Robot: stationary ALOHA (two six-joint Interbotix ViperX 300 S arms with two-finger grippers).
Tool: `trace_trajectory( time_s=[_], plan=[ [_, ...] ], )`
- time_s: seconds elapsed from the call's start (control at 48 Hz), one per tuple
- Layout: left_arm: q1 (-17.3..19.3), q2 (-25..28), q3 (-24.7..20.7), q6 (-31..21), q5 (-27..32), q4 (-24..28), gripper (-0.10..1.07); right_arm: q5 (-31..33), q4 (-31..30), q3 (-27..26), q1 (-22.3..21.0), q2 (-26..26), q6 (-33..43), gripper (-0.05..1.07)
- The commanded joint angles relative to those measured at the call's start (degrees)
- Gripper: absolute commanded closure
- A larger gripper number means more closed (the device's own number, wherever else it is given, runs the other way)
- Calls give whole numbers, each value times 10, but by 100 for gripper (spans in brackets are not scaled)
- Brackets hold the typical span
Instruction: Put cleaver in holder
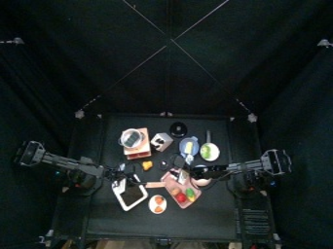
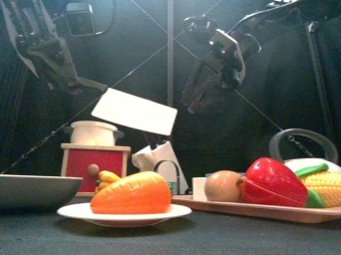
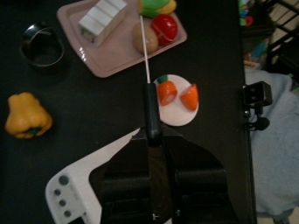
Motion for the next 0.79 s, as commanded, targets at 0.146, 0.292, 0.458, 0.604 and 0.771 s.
trace_trajectory(
  time_s=[0.146,0.292,0.458,0.604,0.771],
  plan=[
    [55,-3,-84,-16,132,-33,83,-86,-7,11,-99,-16,-1,14],
    [85,-3,-128,-31,189,-11,83,-186,-2,35,-182,-14,0,18],
    [107,-3,-171,-60,249,35,83,-285,15,50,-265,0,-6,33],
    [128,2,-219,-102,351,67,83,-323,9,47,-302,25,-8,48],
    [128,7,-266,-120,424,95,83,-323,4,32,-320,49,-8,59]
  ],
)
